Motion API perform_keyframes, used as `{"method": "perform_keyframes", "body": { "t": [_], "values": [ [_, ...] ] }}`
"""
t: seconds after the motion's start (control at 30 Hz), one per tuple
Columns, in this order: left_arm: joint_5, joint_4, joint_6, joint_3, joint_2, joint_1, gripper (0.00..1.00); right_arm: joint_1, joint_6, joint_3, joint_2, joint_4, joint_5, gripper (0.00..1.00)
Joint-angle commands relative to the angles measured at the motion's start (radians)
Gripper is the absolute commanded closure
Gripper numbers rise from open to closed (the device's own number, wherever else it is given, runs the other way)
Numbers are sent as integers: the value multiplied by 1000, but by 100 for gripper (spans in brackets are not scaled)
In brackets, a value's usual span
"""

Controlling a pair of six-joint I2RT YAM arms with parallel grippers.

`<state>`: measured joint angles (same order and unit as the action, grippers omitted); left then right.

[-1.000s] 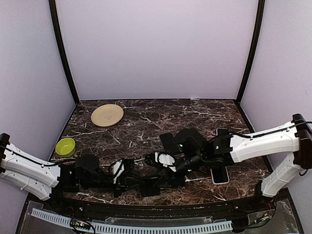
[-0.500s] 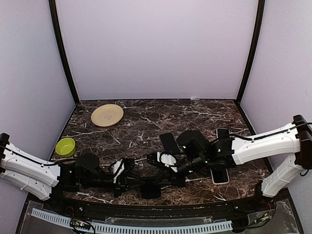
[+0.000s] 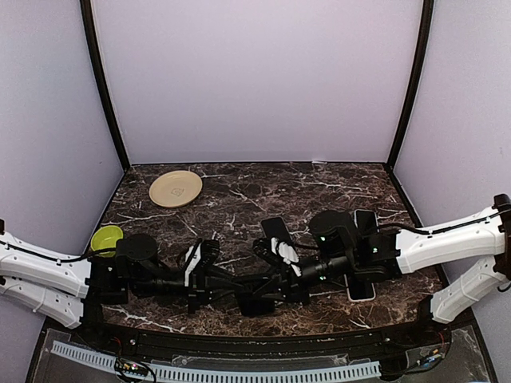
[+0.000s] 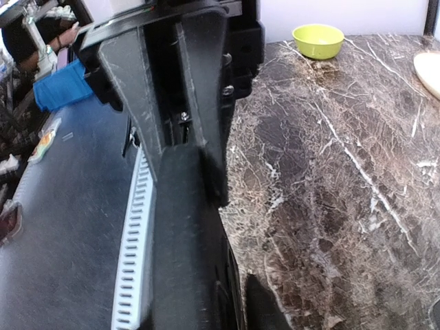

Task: Put the phone into the phone case
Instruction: Press the phone with the phone case, then place the phone with the phone case at the center of the board.

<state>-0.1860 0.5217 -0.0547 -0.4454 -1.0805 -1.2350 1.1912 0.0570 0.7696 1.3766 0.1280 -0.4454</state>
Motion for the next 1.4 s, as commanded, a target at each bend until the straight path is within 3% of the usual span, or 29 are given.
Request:
{"method": "perform_keyframes", "body": {
  "t": [0.0,0.07,0.17,0.2,0.23,0.3,0.4,0.47,0.67,0.87,1.03,1.23,1.37],
  "values": [
    [-22,87,-18,-27,45,2,100,2,33,-18,-27,61,-16,91],
    [-16,90,-22,-20,46,2,100,2,39,-23,-41,62,-17,100],
    [-14,79,-28,-17,45,2,99,-1,52,-32,-70,55,-7,100],
    [-9,73,-32,-18,45,2,94,-4,56,-33,-81,45,-6,100],
    [-2,56,-35,-18,46,2,78,-8,63,-33,-94,31,-4,100],
    [29,21,-45,-18,54,2,56,-18,83,-28,-119,-19,-2,100],
    [134,-37,-69,-12,77,2,38,-51,126,-9,-139,-153,-7,100],
    [218,-90,-79,-11,102,2,34,-78,151,-4,-146,-285,-19,100],
    [352,-223,-118,-15,139,2,33,-246,218,-36,-142,-505,-112,100],
    [373,-256,-146,-22,131,2,33,-418,253,-92,-100,-489,-181,100],
    [372,-276,-150,-43,116,2,33,-494,220,-100,32,-487,-219,97],
    [383,-323,-132,-73,111,2,32,-570,237,-98,114,-494,-68,79],
    [389,-338,-145,-69,121,2,32,-577,265,-118,111,-486,56,76]
  ]
}}
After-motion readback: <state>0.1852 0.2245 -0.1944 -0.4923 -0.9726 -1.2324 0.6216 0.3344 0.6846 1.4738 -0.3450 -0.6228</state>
